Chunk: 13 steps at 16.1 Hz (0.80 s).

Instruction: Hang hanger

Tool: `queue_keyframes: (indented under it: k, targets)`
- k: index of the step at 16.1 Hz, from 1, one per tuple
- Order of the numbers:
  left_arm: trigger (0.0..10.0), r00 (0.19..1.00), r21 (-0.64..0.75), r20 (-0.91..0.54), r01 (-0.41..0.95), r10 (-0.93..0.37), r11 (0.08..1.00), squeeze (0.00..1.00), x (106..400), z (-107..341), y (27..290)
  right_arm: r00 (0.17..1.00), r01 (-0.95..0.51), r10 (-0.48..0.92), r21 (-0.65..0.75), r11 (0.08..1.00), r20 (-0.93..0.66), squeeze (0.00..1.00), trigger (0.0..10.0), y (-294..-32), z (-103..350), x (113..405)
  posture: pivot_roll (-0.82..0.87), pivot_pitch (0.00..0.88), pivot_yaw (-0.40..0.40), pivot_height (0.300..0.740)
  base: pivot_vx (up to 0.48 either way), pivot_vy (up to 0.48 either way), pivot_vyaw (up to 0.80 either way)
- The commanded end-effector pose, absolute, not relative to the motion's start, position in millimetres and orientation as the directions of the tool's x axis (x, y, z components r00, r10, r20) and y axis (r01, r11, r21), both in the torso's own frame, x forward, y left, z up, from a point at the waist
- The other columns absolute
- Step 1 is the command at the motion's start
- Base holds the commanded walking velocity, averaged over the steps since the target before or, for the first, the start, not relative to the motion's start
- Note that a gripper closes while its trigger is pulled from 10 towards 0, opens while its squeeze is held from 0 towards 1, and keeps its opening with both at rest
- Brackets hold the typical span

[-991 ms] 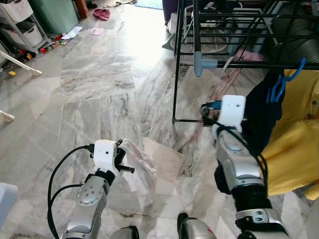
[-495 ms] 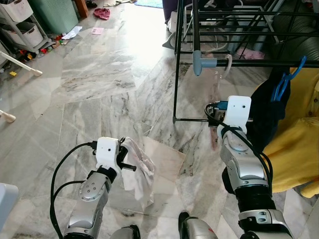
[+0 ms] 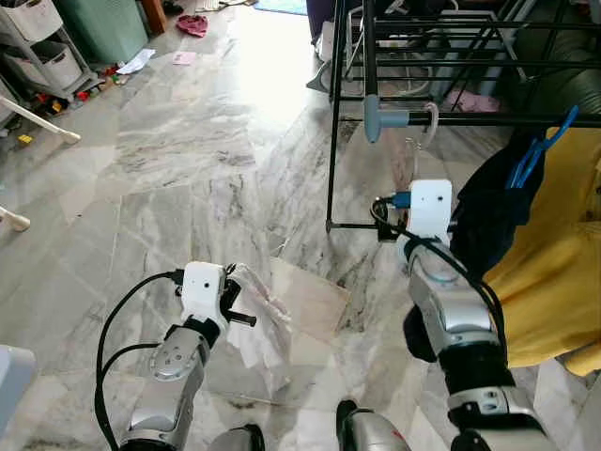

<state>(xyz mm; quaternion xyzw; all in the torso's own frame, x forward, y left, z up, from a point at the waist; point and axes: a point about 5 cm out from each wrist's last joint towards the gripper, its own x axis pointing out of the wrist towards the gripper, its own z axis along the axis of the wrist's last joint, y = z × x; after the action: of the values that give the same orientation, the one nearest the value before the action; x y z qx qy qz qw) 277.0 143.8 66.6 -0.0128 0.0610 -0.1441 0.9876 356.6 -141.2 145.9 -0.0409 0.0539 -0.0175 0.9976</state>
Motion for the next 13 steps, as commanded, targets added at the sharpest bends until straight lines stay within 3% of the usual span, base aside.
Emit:
queue_keyframes:
  k: [1,2,3,4,5,6,7,9,11,13]
  targets:
    - [10.0,0.951,-0.04,-0.131,0.276,-0.279,0.96,0.0,276.3,64.3,146.7,0.992,0.019,-0.03,-0.084,0.996,-0.125,0.0,4.5,-143.0,144.1,358.4,-0.07,0.231,0.053,0.74,0.0,0.0,0.0]
    - [10.0,0.951,-0.04,-0.132,0.275,-0.278,0.961,0.0,276.4,64.1,146.7,0.991,0.015,-0.027,-0.093,0.996,-0.128,0.0,9.8,-144.6,144.4,359.4,-0.07,0.23,0.054,0.74,0.0,0.0,0.0]
    - [10.0,0.951,-0.041,-0.134,0.275,-0.278,0.961,0.0,276.6,63.8,146.6,0.991,0.027,-0.04,-0.1,0.995,-0.13,0.0,10.0,-148.3,144.7,360.7,-0.07,0.23,0.055,0.74,0.0,0.0,0.0]
    - [10.0,0.95,-0.041,-0.137,0.277,-0.28,0.96,0.0,276.5,63.3,146.1,0.99,0.032,-0.045,-0.096,0.995,-0.131,0.0,8.5,-150.6,144.7,362.0,-0.07,0.229,0.055,0.74,0.0,0.0,0.0]
    - [10.0,0.949,-0.042,-0.14,0.28,-0.284,0.959,0.0,276.4,62.8,145.6,0.99,0.036,-0.049,-0.099,0.994,-0.134,0.0,4.4,-151.6,144.6,362.8,-0.07,0.229,0.055,0.74,0.0,0.0,0.0]
    - [10.0,0.948,-0.043,-0.143,0.282,-0.285,0.958,0.0,276.4,62.5,145.4,0.989,0.038,-0.052,-0.1,0.994,-0.138,0.0,2.5,-151.7,144.3,363.3,-0.07,0.229,0.056,0.74,0.0,0.0,0.0]
    - [10.0,0.947,-0.043,-0.148,0.283,-0.286,0.958,0.0,276.4,61.5,145.3,0.987,0.041,-0.055,-0.1,0.994,-0.148,0.0,4.0,-151.0,143.4,364.0,-0.07,0.228,0.056,0.74,0.0,0.0,0.0]
    - [10.0,0.946,-0.043,-0.151,0.283,-0.287,0.958,0.0,276.6,61.1,145.3,0.985,0.044,-0.061,-0.103,0.994,-0.164,0.0,4.9,-151.0,140.5,364.6,-0.07,0.227,0.057,0.74,0.0,0.0,0.0]
    - [10.0,0.945,-0.043,-0.154,0.284,-0.287,0.958,0.0,277.1,60.9,145.9,0.981,0.058,-0.077,-0.114,0.992,-0.176,0.0,9.8,-153.9,137.7,364.2,-0.07,0.226,0.058,0.74,0.0,0.0,0.0]
    - [10.0,0.945,-0.043,-0.16,0.283,-0.286,0.958,0.0,276.6,60.1,146.6,0.981,0.057,-0.079,-0.122,0.991,-0.179,0.0,10.0,-155.7,137.2,363.9,-0.07,0.225,0.06,0.74,0.0,0.0,0.0]
